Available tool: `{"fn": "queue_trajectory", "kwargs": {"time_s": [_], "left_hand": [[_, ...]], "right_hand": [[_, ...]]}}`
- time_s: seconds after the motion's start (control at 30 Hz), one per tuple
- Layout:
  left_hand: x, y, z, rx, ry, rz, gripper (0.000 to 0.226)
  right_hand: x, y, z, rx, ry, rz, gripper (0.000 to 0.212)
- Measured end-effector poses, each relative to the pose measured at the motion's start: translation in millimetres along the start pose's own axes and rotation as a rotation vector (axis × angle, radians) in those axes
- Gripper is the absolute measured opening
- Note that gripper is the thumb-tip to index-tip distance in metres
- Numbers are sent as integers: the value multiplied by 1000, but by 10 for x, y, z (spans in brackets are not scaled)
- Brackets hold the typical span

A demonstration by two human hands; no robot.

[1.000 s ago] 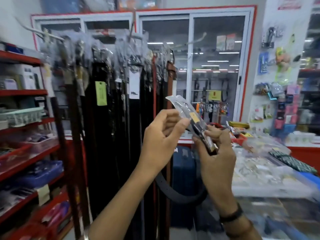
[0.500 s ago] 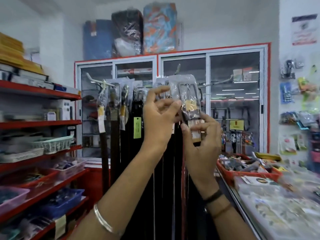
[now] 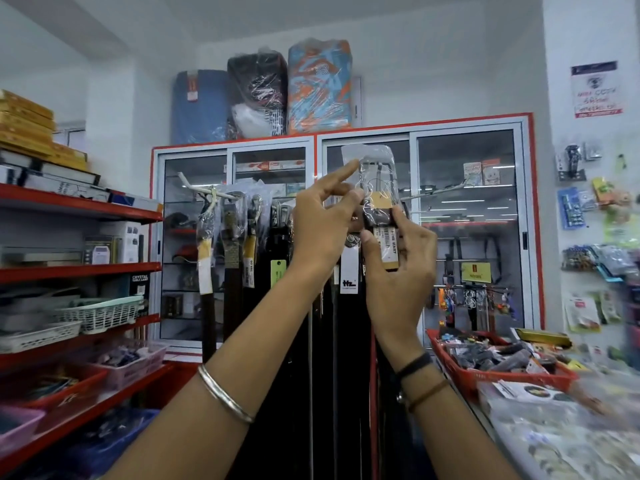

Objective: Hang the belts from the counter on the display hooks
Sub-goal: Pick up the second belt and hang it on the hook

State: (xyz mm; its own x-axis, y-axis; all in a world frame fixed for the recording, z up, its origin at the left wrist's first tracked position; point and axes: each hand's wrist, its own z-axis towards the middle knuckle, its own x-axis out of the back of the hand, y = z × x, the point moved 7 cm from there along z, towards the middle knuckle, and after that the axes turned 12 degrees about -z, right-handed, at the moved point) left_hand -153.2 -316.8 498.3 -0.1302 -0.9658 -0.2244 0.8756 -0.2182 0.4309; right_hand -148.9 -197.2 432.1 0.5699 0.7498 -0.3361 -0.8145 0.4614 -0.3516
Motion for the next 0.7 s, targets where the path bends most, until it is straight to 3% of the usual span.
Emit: {"fn": "queue_trajectory", "kwargs": {"time_s": [0.23,0.47,0.7], "left_hand": [[20,83,97,-61,45,-84,34],[31,-33,193,39,24,-25,32],[263,-247,146,99,45,50,35]], "right_hand": [[-20,-128,121,35,15,29,47],[-154,-7,92,-136,-36,79,48],[-359,165,-61,-148,-122,30,48]]}}
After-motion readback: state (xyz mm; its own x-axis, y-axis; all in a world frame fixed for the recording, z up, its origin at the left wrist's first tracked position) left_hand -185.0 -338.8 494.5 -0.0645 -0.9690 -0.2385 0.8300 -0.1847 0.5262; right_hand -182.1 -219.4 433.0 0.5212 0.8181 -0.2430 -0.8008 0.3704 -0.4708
